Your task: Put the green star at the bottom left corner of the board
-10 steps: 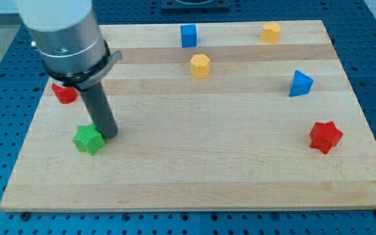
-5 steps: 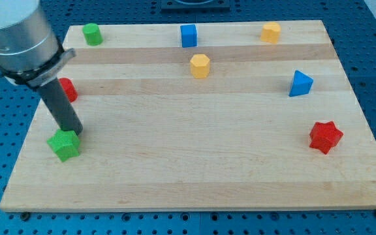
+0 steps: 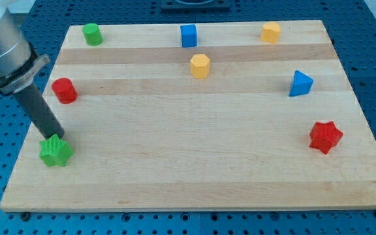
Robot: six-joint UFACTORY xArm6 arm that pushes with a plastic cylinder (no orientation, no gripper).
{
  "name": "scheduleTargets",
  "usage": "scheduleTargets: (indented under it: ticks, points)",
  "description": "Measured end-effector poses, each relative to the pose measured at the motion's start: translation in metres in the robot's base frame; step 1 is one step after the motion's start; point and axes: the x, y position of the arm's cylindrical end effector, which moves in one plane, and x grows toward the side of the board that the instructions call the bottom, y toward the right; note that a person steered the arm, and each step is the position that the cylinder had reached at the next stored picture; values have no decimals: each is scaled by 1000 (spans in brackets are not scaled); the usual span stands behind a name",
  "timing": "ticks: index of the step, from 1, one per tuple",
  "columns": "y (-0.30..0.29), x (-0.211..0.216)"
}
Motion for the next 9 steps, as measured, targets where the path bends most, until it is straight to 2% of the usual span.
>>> scheduleTargets:
  ticks: [1,4,5,7,8,9]
  points:
    - [12,-13]
    - [17,1]
    - [17,25]
    - [17,35]
    - [20,15]
    - [52,-48]
